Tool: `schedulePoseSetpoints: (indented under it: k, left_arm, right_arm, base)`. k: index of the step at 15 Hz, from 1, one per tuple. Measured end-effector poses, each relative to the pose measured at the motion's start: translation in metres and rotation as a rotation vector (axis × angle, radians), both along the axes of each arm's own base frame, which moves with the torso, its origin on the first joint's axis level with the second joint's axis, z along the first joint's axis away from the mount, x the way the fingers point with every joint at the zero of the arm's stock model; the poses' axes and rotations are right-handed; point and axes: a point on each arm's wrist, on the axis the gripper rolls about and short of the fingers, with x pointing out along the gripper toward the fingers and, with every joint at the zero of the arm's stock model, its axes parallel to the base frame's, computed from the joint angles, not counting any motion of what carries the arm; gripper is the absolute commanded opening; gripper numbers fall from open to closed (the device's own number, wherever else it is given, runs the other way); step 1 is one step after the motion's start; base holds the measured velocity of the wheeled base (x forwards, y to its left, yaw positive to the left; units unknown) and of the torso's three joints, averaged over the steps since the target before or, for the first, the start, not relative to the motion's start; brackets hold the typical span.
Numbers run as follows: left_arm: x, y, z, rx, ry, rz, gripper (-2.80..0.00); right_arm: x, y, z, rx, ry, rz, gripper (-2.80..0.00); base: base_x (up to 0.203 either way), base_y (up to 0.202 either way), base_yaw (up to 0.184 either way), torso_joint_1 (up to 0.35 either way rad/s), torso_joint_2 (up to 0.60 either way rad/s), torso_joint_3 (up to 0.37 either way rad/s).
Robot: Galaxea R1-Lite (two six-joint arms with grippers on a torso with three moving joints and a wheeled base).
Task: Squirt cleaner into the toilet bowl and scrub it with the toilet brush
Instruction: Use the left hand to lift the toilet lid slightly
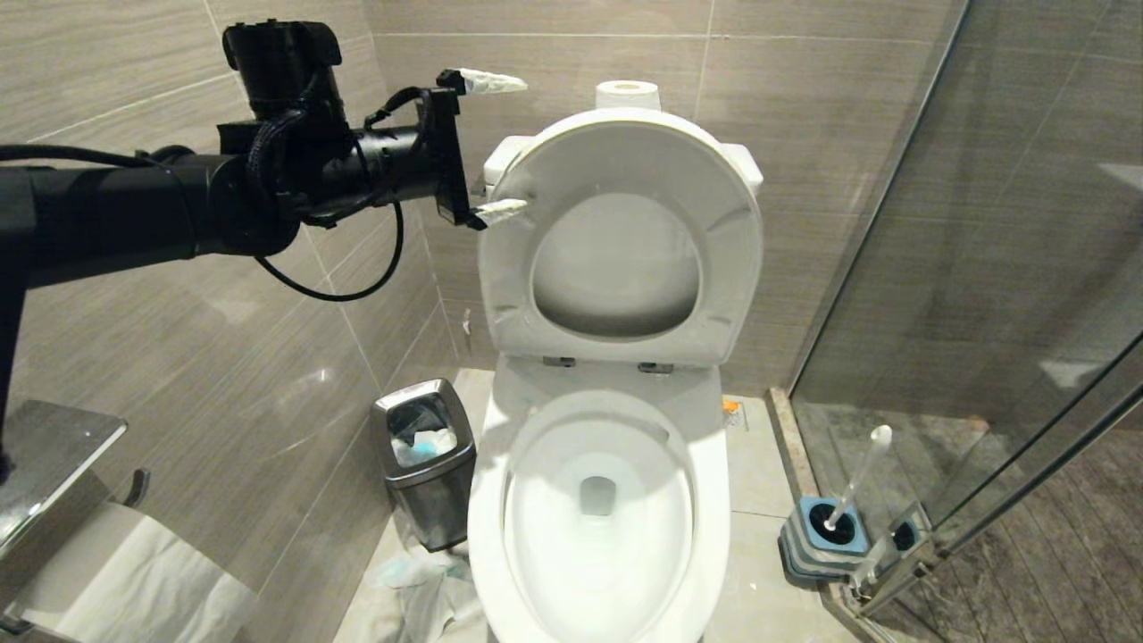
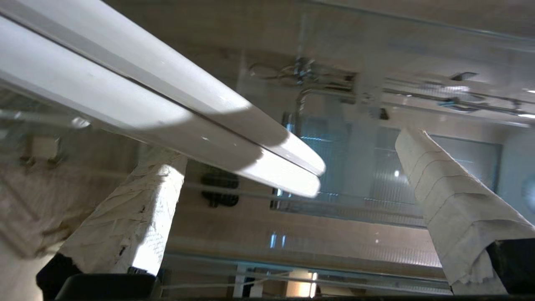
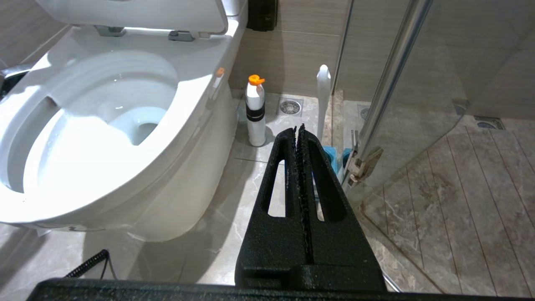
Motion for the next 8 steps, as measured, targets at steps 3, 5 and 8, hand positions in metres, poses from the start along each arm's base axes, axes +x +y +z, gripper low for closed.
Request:
schedulePoseSetpoints:
  k: [3, 5, 8]
  left_arm:
    - [0.003, 0.000, 0.004, -0.050, -0.048, 0.022, 0.00]
    - [0.005, -0.002, 0.005, -0.072, -0.080, 0.051, 0.00]
    - [0.008, -0.010, 0.005, -0.110, -0.143, 0.082, 0.00]
  right_arm:
    - [0.000, 0.000, 0.000, 0.000, 0.000, 0.000, -2.80]
    - [0.000, 0.000, 0.000, 0.000, 0.000, 0.000, -2.80]
    - [0.000, 0.000, 0.000, 0.000, 0.000, 0.000, -2.80]
  base:
    - [0.000, 0.000, 0.000, 0.000, 0.00, 0.000]
    - [0.000, 0.000, 0.000, 0.000, 0.00, 0.000]
    - [0.000, 0.000, 0.000, 0.000, 0.00, 0.000]
